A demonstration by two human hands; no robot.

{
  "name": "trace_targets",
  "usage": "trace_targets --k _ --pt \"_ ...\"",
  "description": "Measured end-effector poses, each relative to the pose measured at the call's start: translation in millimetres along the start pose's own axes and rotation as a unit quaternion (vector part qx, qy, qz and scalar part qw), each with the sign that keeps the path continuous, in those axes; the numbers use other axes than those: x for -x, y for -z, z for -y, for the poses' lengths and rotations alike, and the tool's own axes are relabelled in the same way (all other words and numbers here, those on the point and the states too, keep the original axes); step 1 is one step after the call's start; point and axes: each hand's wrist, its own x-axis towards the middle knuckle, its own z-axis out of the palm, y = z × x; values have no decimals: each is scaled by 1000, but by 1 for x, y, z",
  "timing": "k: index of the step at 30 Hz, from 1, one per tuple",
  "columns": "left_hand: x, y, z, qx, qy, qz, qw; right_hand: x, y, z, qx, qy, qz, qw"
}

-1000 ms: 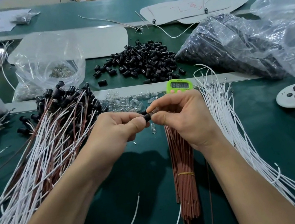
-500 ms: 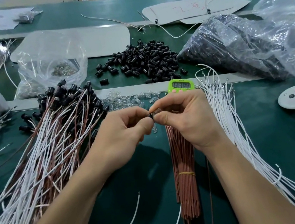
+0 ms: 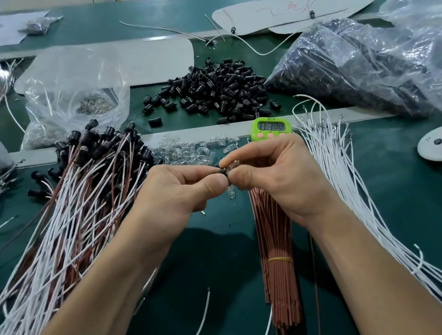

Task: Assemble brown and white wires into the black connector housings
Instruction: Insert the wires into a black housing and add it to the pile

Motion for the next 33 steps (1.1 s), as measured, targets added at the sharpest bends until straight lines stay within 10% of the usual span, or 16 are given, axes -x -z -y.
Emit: trace_targets --k 12,28,33 --pt "2 7 -6 -34 49 100 993 2 0 -3 13 8 -15 1000" --pt "2 3 -4 19 50 16 998 1 -5 -4 -25 -21 -48 998" --pt "1 3 -2 64 44 57 995 2 7 6 -175 -121 34 977"
